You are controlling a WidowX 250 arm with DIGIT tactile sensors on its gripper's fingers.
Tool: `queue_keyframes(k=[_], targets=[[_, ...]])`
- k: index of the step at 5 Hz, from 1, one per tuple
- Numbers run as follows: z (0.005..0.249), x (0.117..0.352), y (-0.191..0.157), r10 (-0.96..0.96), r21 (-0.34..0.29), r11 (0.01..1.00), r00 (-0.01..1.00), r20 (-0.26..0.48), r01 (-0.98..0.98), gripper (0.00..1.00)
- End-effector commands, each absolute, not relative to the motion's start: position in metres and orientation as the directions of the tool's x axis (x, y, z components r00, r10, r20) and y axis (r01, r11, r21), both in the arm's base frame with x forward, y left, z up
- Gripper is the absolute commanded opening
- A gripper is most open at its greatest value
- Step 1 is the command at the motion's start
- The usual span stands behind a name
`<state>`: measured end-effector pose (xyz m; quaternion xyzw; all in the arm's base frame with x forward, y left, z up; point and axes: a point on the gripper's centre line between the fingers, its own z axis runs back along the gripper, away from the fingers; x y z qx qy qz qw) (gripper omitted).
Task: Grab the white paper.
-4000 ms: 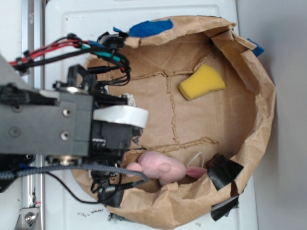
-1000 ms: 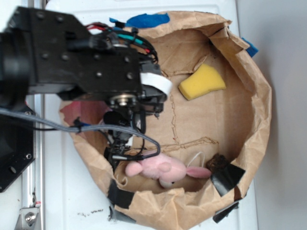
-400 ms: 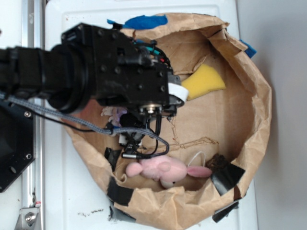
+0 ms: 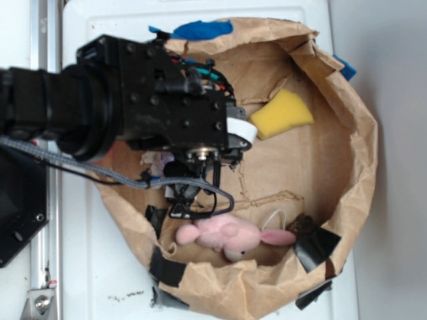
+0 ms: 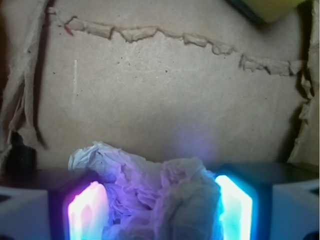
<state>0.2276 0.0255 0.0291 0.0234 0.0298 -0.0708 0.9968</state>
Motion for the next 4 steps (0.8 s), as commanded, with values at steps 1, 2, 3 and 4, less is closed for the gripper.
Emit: queue_keyframes(k=[1,2,3,4], targets=[[0.039,0.231,0.024,-0.139,0.051,0.989,0.989,-0.045,0.141,0.00],[0.044,0.233,0.025,-0.131,0.046,0.990,0.991,-0.041,0.133,0.00],[0.067,0.238,0.026,-0.113,0.010,0.994,0.994,0.006,0.113,0.00],[0.112,0.248,0.027,-0.070,-0.015,0.997,0.993,0.094,0.072,0.00]])
